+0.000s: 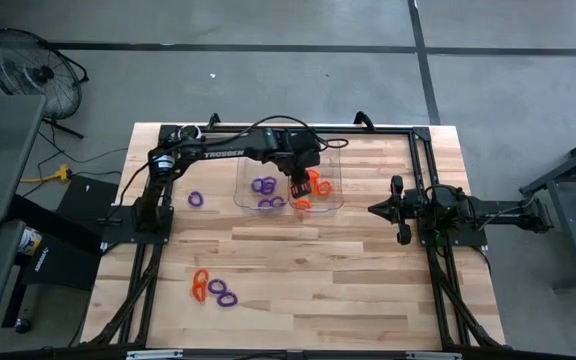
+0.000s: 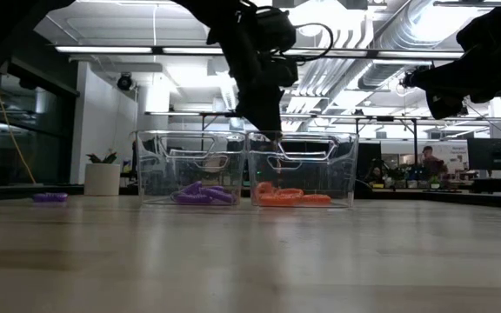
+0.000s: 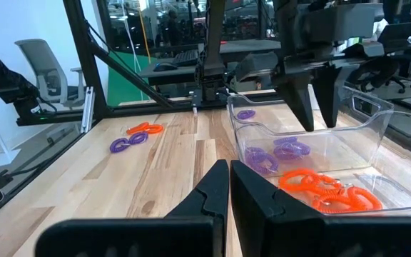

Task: Sort spring keychains
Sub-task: Put the purple spring keychain into the left transparent bin

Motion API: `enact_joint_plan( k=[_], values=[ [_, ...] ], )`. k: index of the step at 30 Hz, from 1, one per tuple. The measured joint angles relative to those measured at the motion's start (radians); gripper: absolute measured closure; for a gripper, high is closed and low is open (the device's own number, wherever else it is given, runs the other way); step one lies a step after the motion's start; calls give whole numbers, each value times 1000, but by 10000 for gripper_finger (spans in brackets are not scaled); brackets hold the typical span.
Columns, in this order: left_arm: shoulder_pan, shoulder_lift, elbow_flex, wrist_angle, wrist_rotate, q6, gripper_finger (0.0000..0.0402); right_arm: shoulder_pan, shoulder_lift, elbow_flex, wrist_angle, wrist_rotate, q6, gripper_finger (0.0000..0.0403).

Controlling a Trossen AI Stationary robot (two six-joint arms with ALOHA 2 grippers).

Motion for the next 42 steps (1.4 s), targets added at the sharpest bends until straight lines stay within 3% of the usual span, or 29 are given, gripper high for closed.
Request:
enact_joint_plan(
  k=[5, 9, 15, 27, 35, 42],
  values=[
    [0, 0, 0, 6, -15, 0, 210, 0, 0, 0, 0, 0, 0, 392],
    [1, -17, -1, -30, -65, -9, 209, 0, 0, 0, 0, 0, 0, 392],
    [2, -60, 0, -101, -101, -23, 254, 0, 0, 0, 0, 0, 0, 392],
    [4, -76, -7, -258, -91, -113, 394, 0, 0, 0, 0, 0, 0, 392],
    [37, -179, -122, -243, -90, -172, 400, 0, 0, 0, 0, 0, 0, 392],
    [72, -333, -333, -221, -93, -256, 400, 0, 0, 0, 0, 0, 0, 392]
  ],
)
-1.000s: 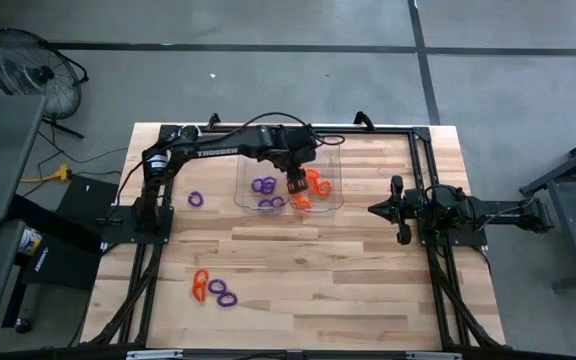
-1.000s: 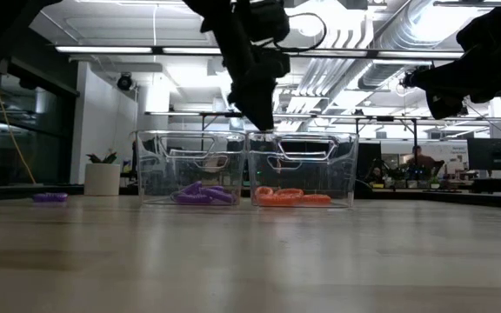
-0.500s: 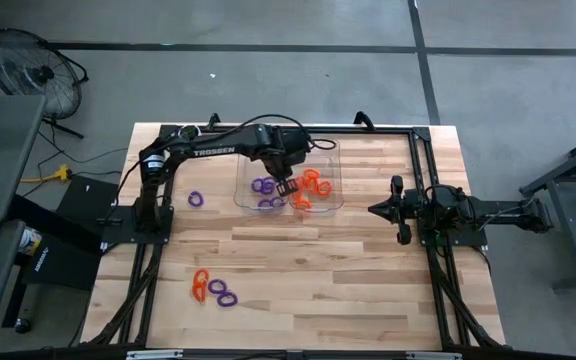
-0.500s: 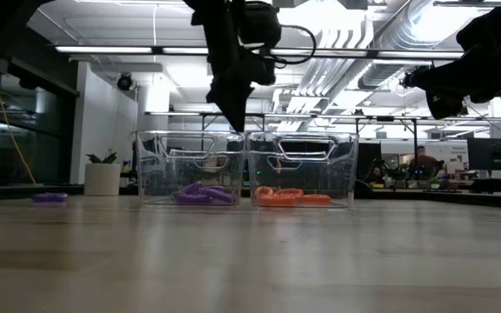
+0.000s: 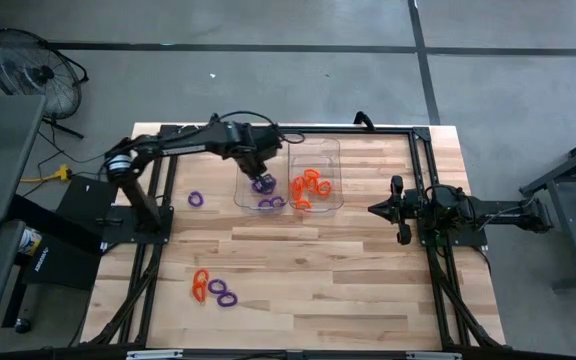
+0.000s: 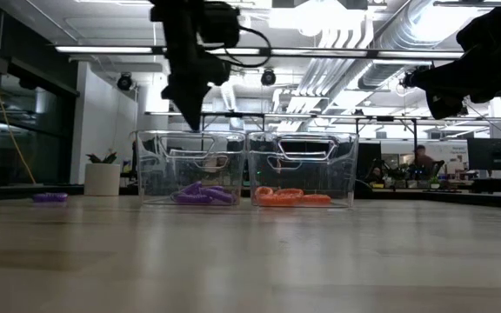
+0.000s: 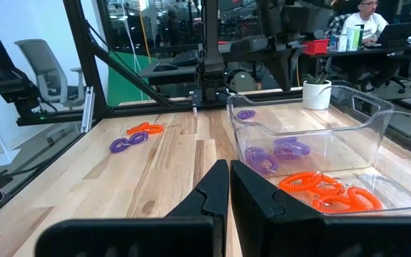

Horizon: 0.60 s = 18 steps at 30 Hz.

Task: Sort spring keychains
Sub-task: Put the purple spring keychain into the left transparent bin

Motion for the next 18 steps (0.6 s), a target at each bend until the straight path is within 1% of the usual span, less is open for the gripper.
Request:
enact_joint_plan(
  k=[2, 4, 13, 18],
  values=[
    [8, -51, -69, 30, -6, -48, 401, 0, 0, 0, 0, 0, 0, 392],
    [20, -107, -148, 14, -11, -96, 401, 0, 0, 0, 0, 0, 0, 392],
    [37, -355, -476, 42, -12, -324, 401, 0, 0, 0, 0, 0, 0, 392],
    [37, -492, -639, 75, -12, -488, 401, 0, 0, 0, 0, 0, 0, 392]
  ],
)
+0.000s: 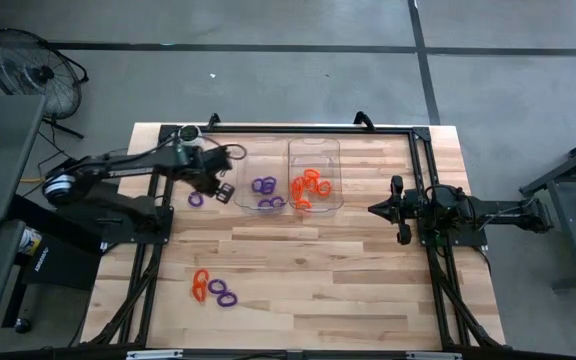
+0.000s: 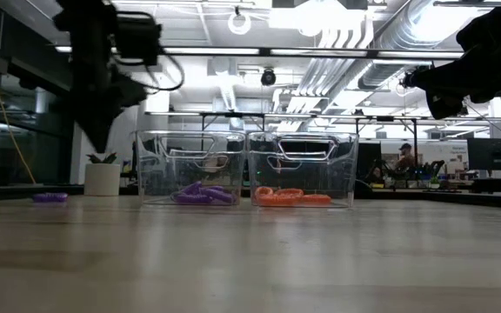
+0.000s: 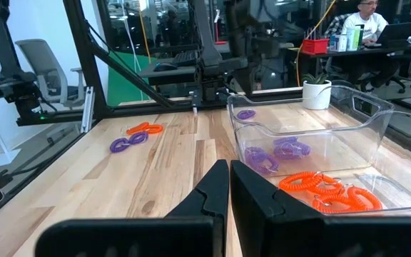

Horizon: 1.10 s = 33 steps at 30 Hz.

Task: Sort spring keychains
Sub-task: Put the purple spring keychain into the left transparent bin

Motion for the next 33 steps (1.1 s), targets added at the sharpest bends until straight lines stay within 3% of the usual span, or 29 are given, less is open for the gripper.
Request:
enact_joint_plan(
  k=[6, 10, 15, 25, 33],
  values=[
    [0, -107, -141, 10, 0, -288, 401, 0, 0, 0, 0, 0, 0, 392],
    [-1, -143, -201, 36, -1, -367, 401, 0, 0, 0, 0, 0, 0, 392],
    [-1, -146, -232, 66, 0, -376, 381, 0, 0, 0, 0, 0, 0, 392],
    [19, -129, -234, 61, -44, -372, 257, 0, 0, 0, 0, 0, 0, 392],
    [67, -57, -234, 95, 6, -310, 246, 0, 0, 0, 0, 0, 0, 392]
  ],
)
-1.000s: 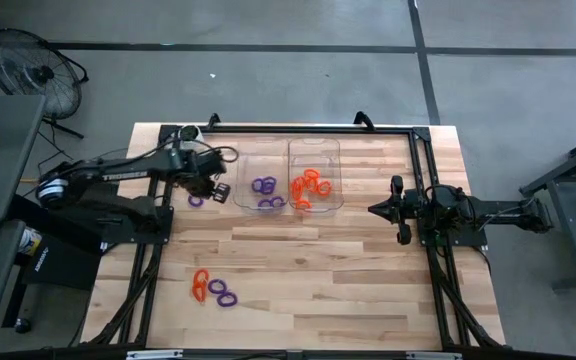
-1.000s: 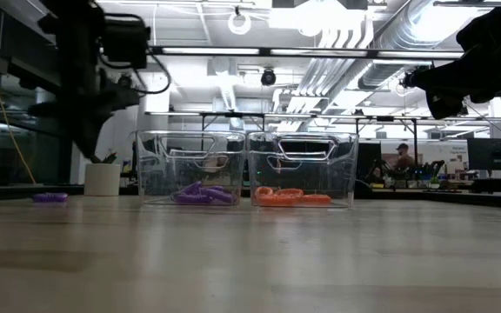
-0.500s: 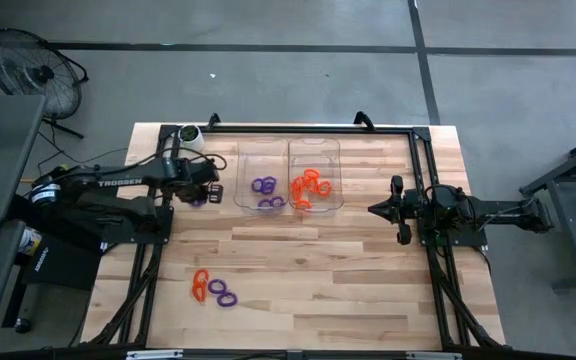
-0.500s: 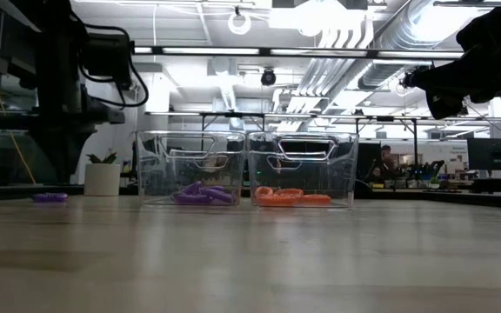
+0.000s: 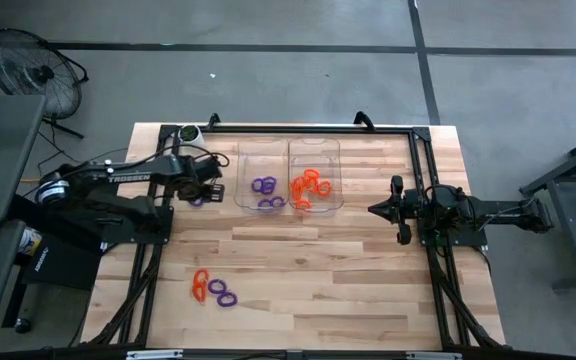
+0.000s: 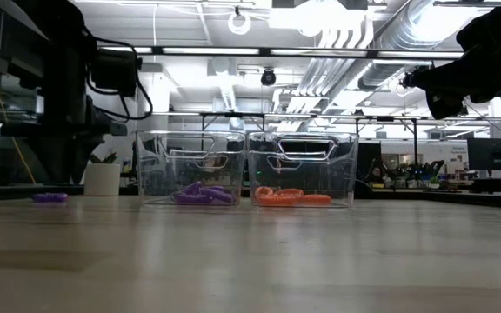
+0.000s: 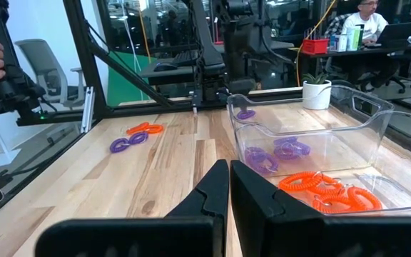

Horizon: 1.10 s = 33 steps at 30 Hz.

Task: Sort spring keychains
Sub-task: Put the purple spring keychain into the left transparent bin

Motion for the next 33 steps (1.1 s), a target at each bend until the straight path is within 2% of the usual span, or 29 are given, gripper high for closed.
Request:
enact_joint_plan(
  k=[17, 28, 33],
  values=[
    [96, 147, 0, 60, 76, 85, 246, 0, 0, 0, 0, 0, 0, 392],
    [98, 240, 5, 79, 102, 145, 246, 0, 0, 0, 0, 0, 0, 392],
    [97, 249, 4, 94, 123, 164, 274, 0, 0, 0, 0, 0, 0, 392]
  ],
)
